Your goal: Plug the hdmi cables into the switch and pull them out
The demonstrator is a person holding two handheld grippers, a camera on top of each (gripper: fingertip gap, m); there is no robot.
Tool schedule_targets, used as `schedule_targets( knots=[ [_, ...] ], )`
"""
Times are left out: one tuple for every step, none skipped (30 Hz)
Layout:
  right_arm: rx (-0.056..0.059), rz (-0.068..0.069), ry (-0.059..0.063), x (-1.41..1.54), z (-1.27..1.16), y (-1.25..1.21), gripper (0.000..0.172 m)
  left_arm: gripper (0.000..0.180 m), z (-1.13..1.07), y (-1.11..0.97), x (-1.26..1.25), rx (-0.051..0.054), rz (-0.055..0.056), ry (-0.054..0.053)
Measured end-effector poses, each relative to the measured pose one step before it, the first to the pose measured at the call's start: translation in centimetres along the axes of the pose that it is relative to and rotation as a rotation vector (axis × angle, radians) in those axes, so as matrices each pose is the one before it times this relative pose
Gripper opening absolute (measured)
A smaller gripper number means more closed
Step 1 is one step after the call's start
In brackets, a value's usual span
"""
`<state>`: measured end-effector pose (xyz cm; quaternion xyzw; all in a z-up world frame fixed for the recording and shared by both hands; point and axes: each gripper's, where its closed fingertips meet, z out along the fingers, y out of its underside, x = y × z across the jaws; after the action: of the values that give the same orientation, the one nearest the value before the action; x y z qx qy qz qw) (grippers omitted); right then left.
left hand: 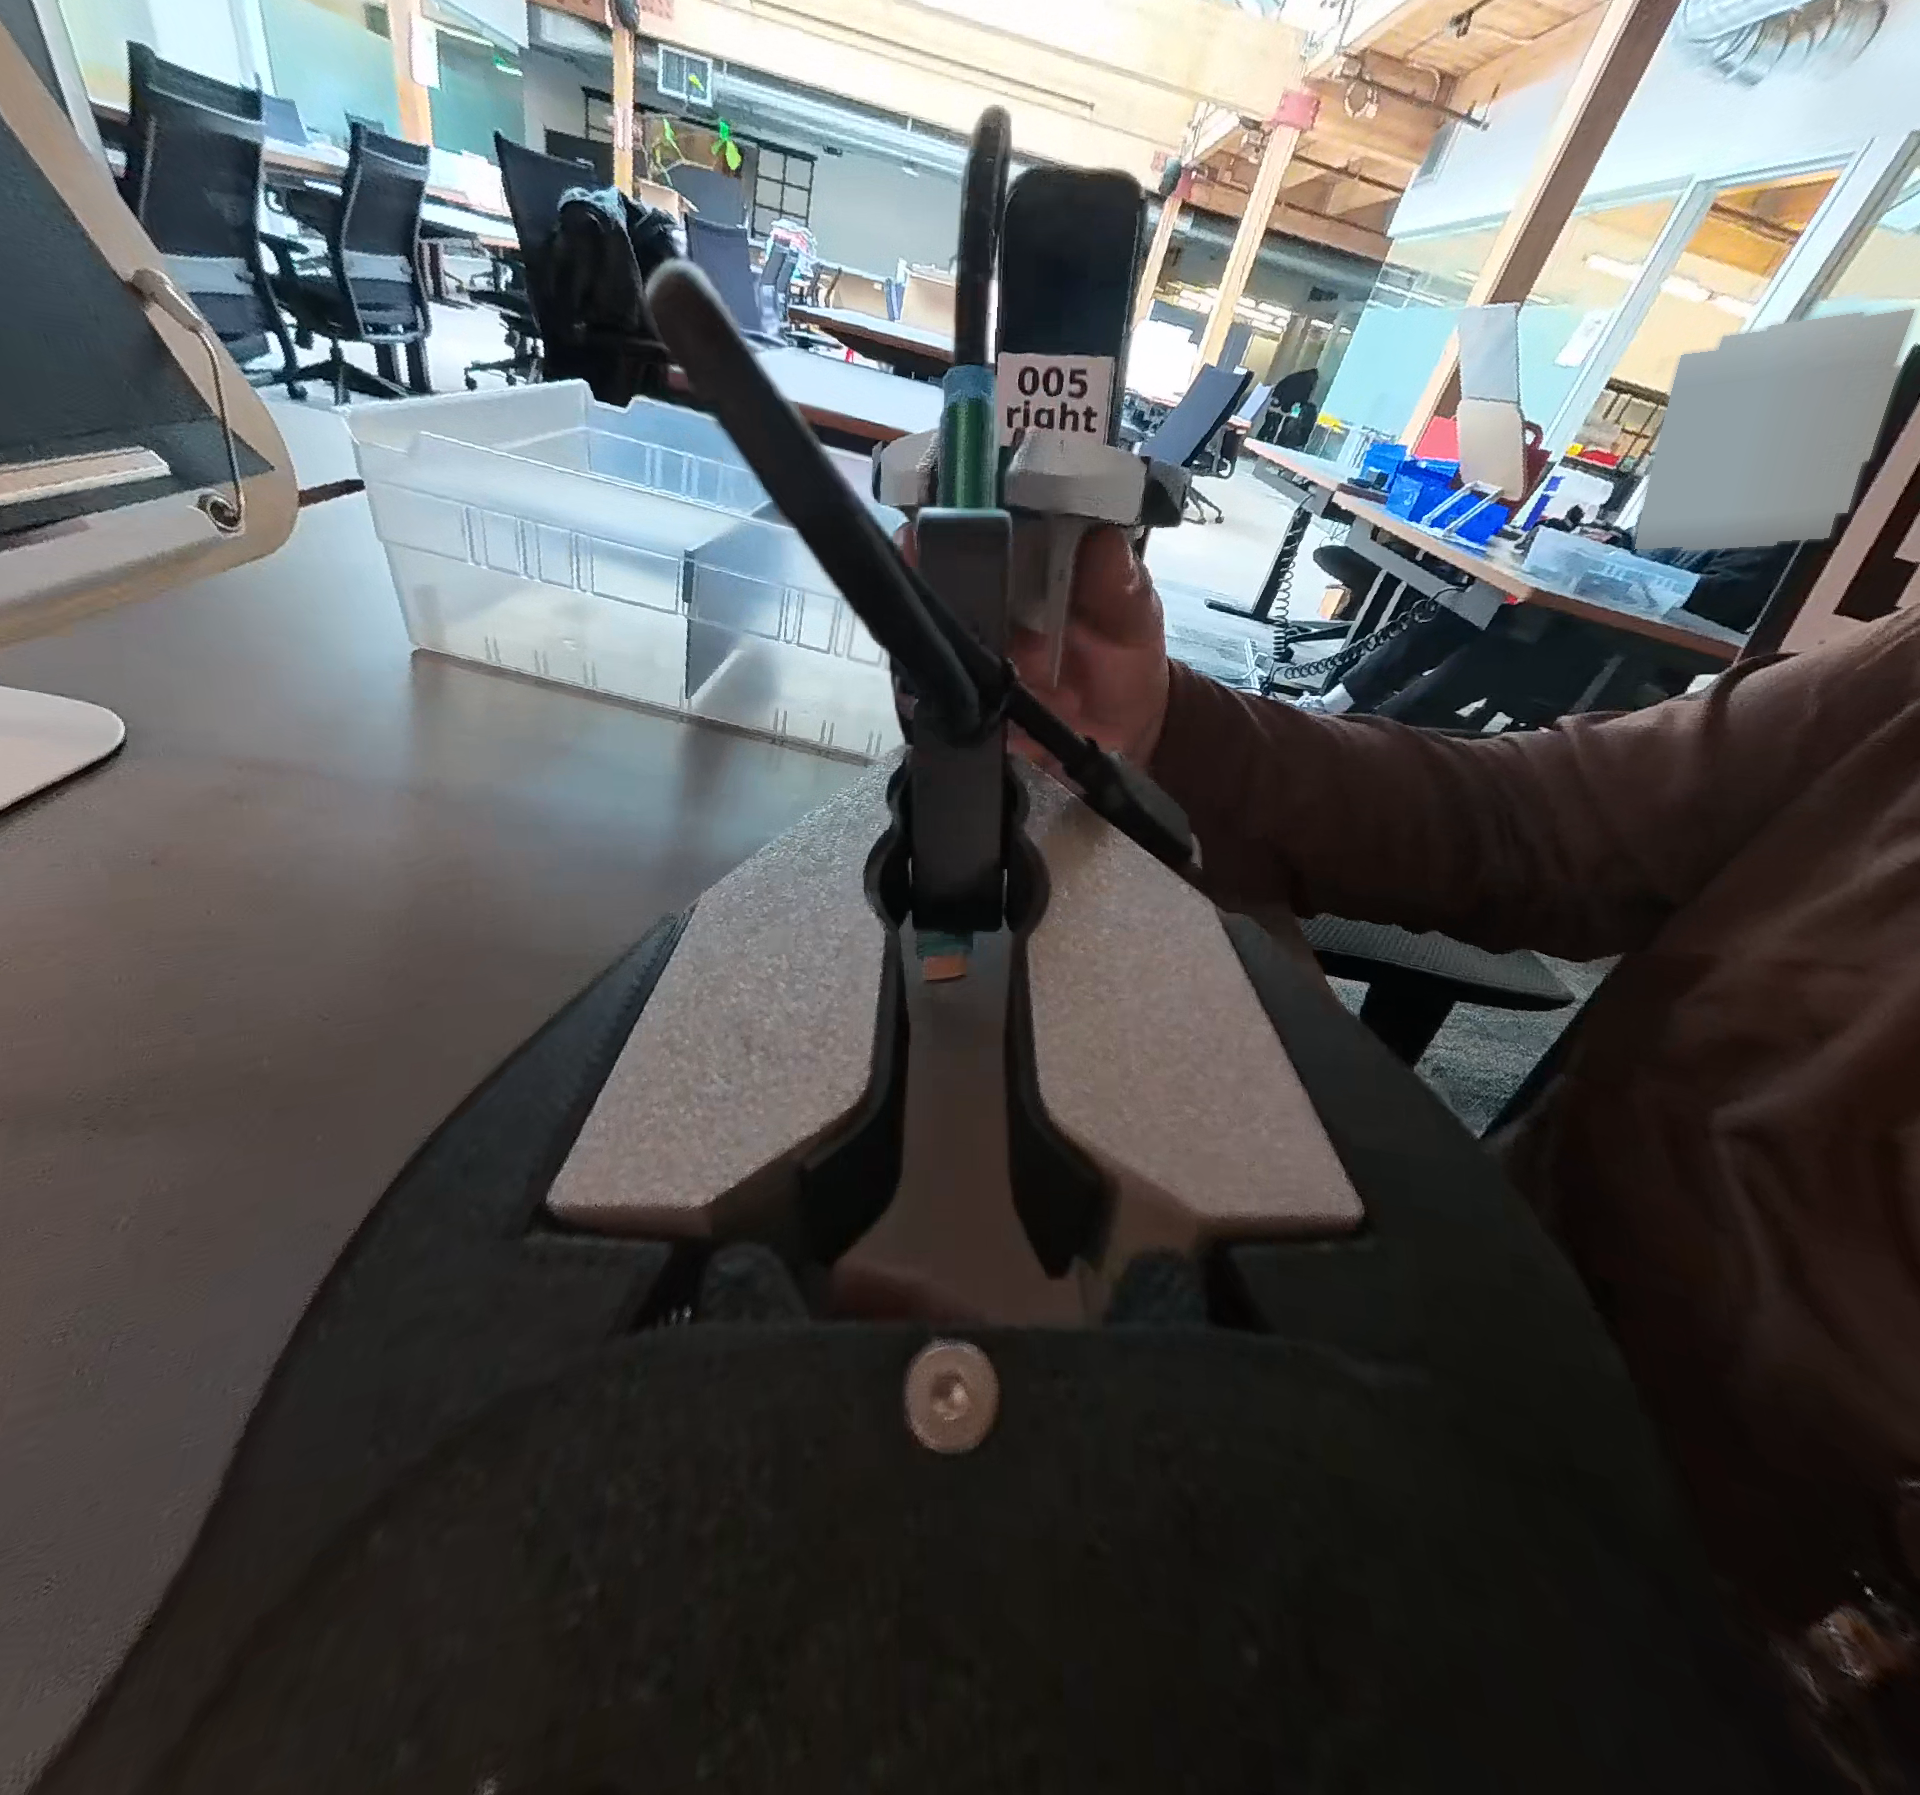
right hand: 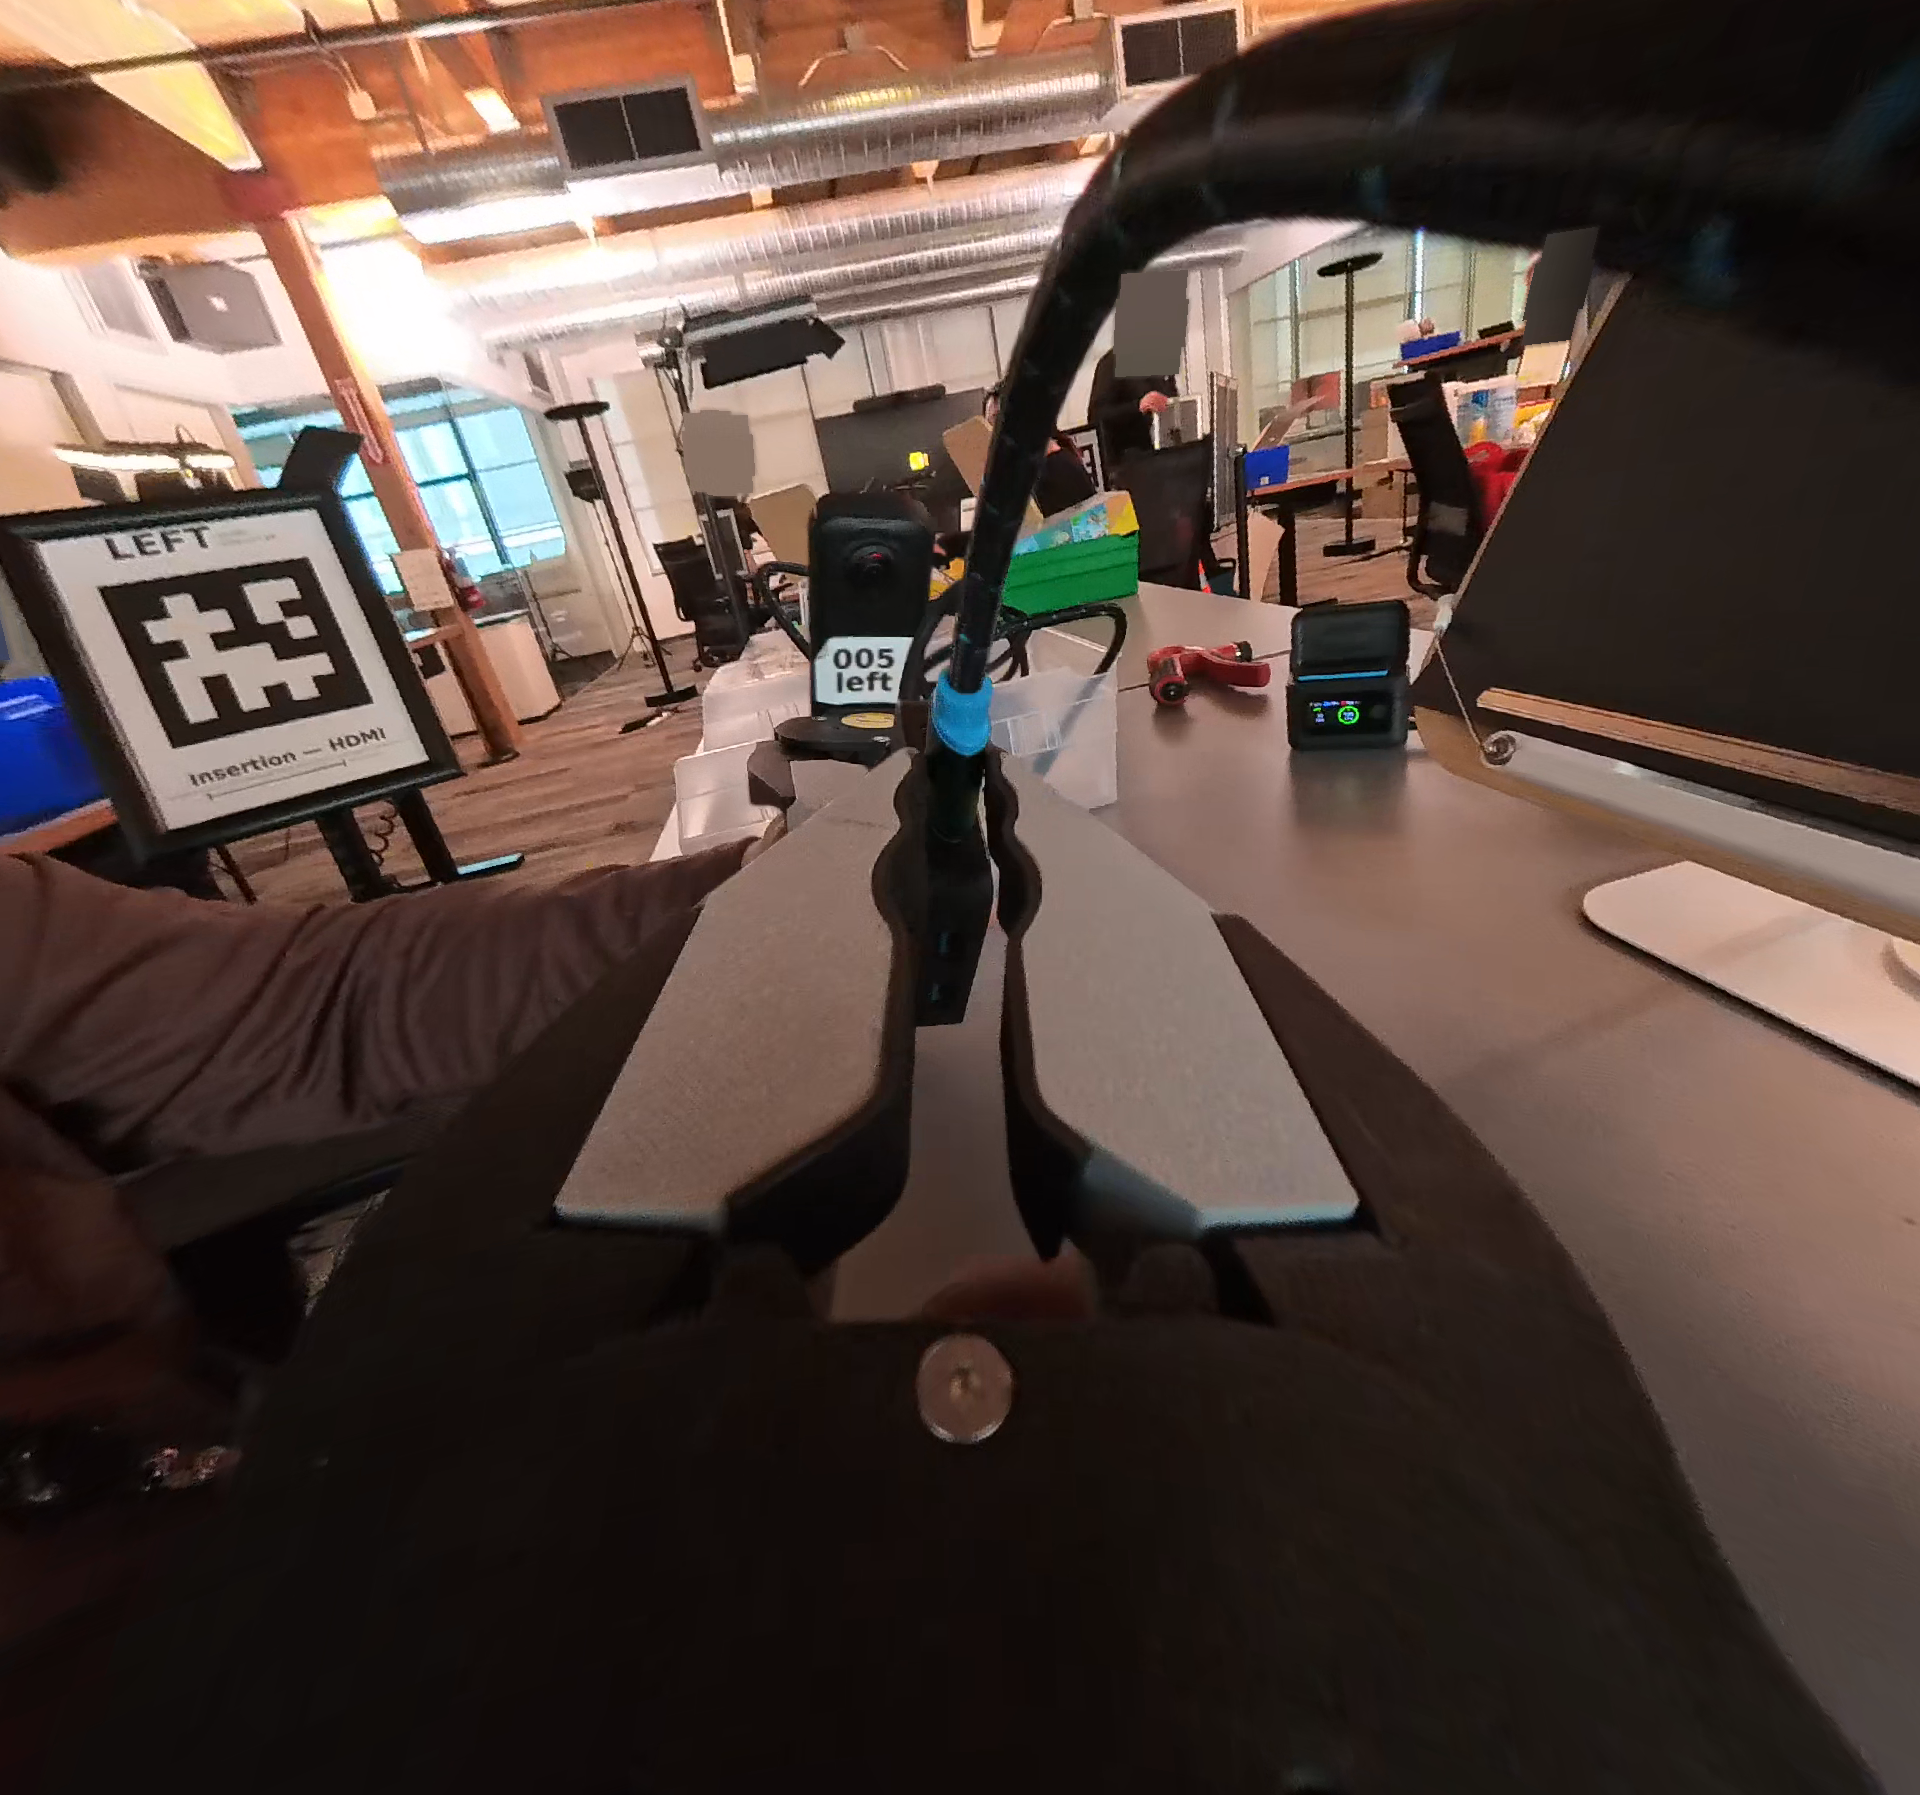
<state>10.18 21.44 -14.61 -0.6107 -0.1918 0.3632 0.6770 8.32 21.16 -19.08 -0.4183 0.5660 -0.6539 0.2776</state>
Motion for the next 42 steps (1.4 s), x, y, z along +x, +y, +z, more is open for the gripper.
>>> schedule_targets(
  knots=[
    [0.0016,0.0016,0.0002,-0.024,0.013,-0.029,0.007,0.011,0.000,-0.020,0.047,-0.0003,-0.0024,0.0001],
    [-0.0040,0.0004,0.0011,0.013,0.015,0.054,0.007,0.011,0.032,0.116,-0.003,-0.0098,-0.0001,-0.0031],
    [-0.0092,-0.0027,0.0030,0.051,0.018,0.146,0.007,0.011,0.074,0.265,0.029,-0.0176,-0.0018,-0.0018],
    [-0.0108,-0.0033,0.0000,0.026,0.023,0.199,0.007,0.011,0.143,0.358,0.215,-0.0209,-0.0072,0.0112],
    [-0.0155,0.0015,-0.0064,-0.048,0.055,0.285,0.008,0.012,0.183,0.410,0.335,-0.0227,-0.0059,0.0194],
    [-0.0110,0.0067,-0.0031,0.024,0.065,0.215,0.008,0.014,0.192,0.324,0.172,-0.0204,0.0053,0.0072],
    [-0.0043,0.0085,0.0017,0.093,0.055,0.119,0.008,0.015,0.161,0.201,0.012,-0.0129,0.0146,-0.0062],
    [0.0008,0.0094,-0.0011,0.057,0.023,0.025,0.008,0.015,0.098,0.067,-0.028,-0.0053,0.0142,-0.0092],
    [0.0028,0.0077,-0.0071,-0.061,-0.007,-0.042,0.008,0.015,0.044,-0.004,0.029,-0.0012,0.0057,-0.0032],
    [-0.0006,0.0029,-0.0082,-0.125,-0.003,-0.014,0.008,0.016,0.076,0.007,0.120,-0.0018,-0.0015,0.0041],
    [-0.0093,-0.0006,-0.0090,-0.165,0.057,0.136,0.008,0.017,0.106,0.056,0.073,-0.0045,-0.0029,0.0015],
    [-0.0212,0.0001,-0.0110,-0.223,0.173,0.363,0.008,0.019,0.154,0.111,-0.002,-0.0063,0.0005,-0.0040],
    [-0.0196,0.0013,-0.0075,-0.153,0.224,0.374,0.008,0.022,0.150,0.168,0.004,-0.0081,0.0066,-0.0050],
    [-0.0033,0.0027,0.0036,0.046,0.131,0.151,0.008,0.022,0.101,0.169,-0.096,-0.0074,0.0106,-0.0092],
    [0.0037,0.0081,0.0038,0.125,0.009,0.011,0.008,0.018,0.030,0.080,-0.194,-0.0039,0.0113,-0.0130],
    [0.0004,0.0112,-0.0127,-0.064,-0.051,-0.015,0.008,0.016,-0.054,-0.067,-0.229,0.0012,0.0091,-0.0132],
    [0.0067,0.0107,-0.0187,-0.197,-0.061,-0.119,0.006,0.012,-0.132,-0.246,-0.231,0.0112,0.0054,-0.0125],
    [0.0181,0.0028,-0.0020,-0.034,-0.089,-0.291,0.007,0.012,-0.173,-0.383,-0.196,0.0206,-0.0011,-0.0099],
    [0.0131,-0.0016,0.0067,0.065,-0.078,-0.247,0.007,0.011,-0.150,-0.397,-0.120,0.0217,-0.0100,-0.0040],
    [0.0035,-0.0048,0.0076,0.067,-0.054,-0.105,0.006,0.011,-0.089,-0.331,-0.017,0.0198,-0.0156,0.0031],
    [-0.0039,-0.0067,0.0046,0.016,-0.010,0.050,0.007,0.011,-0.025,-0.253,0.022,0.0168,-0.0173,0.0054],
    [-0.0079,-0.0079,0.0038,0.005,0.038,0.137,0.008,0.011,0.023,-0.146,0.034,0.0123,-0.0158,0.0065],
    [-0.0113,-0.0070,0.0043,0.036,0.077,0.226,0.007,0.011,0.069,-0.062,0.055,0.0085,-0.0137,0.0076],
    [-0.0091,-0.0058,0.0049,0.043,0.113,0.193,0.007,0.010,0.076,-0.014,0.017,0.0060,-0.0141,0.0061],
    [0.0055,-0.0040,0.0074,0.082,0.020,-0.067,0.007,0.010,0.069,0.014,0.018,0.0061,-0.0164,0.0080],
    [0.0007,-0.0053,0.0023,0.001,0.019,-0.024,0.007,0.011,0.065,-0.027,0.091,0.0081,-0.0192,0.0137],
    [0.0035,-0.0056,0.0026,-0.011,-0.002,-0.075,0.008,0.011,0.060,-0.041,0.081,0.0087,-0.0194,0.0136],
    [0.0029,-0.0053,0.0045,0.032,-0.025,-0.042,0.008,0.011,0.058,-0.032,0.062,0.0074,-0.0184,0.0115],
    [0.0005,-0.0037,0.0011,-0.004,-0.022,-0.010,0.008,0.011,0.056,0.013,0.111,0.0045,-0.0199,0.0147],
    [-0.0013,-0.0025,-0.0045,-0.074,-0.007,0.014,0.008,0.011,0.048,0.056,0.152,0.0022,-0.0234,0.0190],
    [-0.0020,-0.0020,-0.0023,-0.039,-0.006,0.032,0.008,0.011,0.045,0.037,0.102,0.0022,-0.0211,0.0136],
    [0.0002,-0.0044,0.0080,0.112,0.007,0.025,0.008,0.011,0.038,-0.027,-0.067,0.0041,-0.0079,-0.0025],
    [0.0012,-0.0065,0.0045,0.068,0.013,0.032,0.008,0.011,0.060,-0.052,-0.134,0.0046,0.0051,-0.0126],
    [-0.0056,-0.0014,-0.0098,-0.149,0.063,0.125,0.008,0.013,0.064,-0.046,-0.011,0.0029,0.0102,-0.0076],
    [-0.0034,-0.0028,-0.0106,-0.179,0.067,0.097,0.008,0.015,0.047,-0.057,0.080,0.0033,0.0089,-0.0011],
    [0.0060,-0.0051,-0.0001,-0.030,-0.019,-0.059,0.007,0.014,0.005,-0.121,0.014,0.0064,0.0055,-0.0047],
    [0.0031,-0.0015,-0.0001,-0.007,-0.005,-0.044,0.007,0.013,0.016,-0.095,-0.015,0.0053,0.0057,-0.0045],
    [0.0015,-0.0018,-0.0032,-0.044,-0.022,-0.042,0.007,0.013,0.029,-0.047,-0.010,0.0016,0.0061,-0.0031],
    [0.0050,-0.0026,0.0072,0.109,-0.029,-0.065,0.007,0.012,0.068,-0.054,-0.136,0.0021,0.0041,-0.0104],
    [0.0035,0.0014,0.0185,0.298,0.011,-0.048,0.008,0.012,0.067,-0.082,-0.279,0.0049,0.0020,-0.0221],
    [0.0033,0.0028,0.0226,0.355,0.031,-0.045,0.008,0.011,0.072,-0.115,-0.275,0.0092,-0.0018,-0.0232],
    [0.0098,0.0056,0.0129,0.184,0.039,-0.148,0.008,0.011,0.070,-0.173,-0.103,0.0137,-0.0085,-0.0111]
  ],
)
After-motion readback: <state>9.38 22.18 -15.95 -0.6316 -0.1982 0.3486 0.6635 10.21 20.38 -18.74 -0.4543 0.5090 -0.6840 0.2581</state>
